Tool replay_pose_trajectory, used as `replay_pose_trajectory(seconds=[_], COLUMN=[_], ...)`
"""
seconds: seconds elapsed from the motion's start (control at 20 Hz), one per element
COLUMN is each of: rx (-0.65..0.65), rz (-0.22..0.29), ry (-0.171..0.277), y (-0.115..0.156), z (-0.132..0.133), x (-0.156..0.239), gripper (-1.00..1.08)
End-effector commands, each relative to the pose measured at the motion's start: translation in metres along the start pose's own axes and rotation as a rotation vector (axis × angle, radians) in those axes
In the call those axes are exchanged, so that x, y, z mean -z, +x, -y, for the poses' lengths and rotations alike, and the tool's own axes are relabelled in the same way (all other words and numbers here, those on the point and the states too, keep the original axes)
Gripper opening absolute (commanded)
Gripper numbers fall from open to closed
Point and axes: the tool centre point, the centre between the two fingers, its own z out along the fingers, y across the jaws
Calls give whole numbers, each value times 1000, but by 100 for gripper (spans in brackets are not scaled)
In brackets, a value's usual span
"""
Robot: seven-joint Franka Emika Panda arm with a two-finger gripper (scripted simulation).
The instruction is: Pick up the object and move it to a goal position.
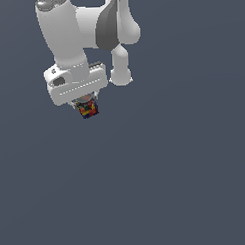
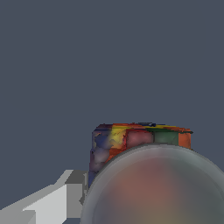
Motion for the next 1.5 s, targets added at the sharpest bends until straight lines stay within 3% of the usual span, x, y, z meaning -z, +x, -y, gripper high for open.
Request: replay_pose_trajectory(seconds=[0.0, 0.8, 1.45], rx=[0, 0, 0], rz=[-2, -1, -1], ry=[-2, -2, -2], y=[-9, -62, -77], z=[-2, -15, -23], x=[30, 194, 249], gripper=[-100, -100, -100])
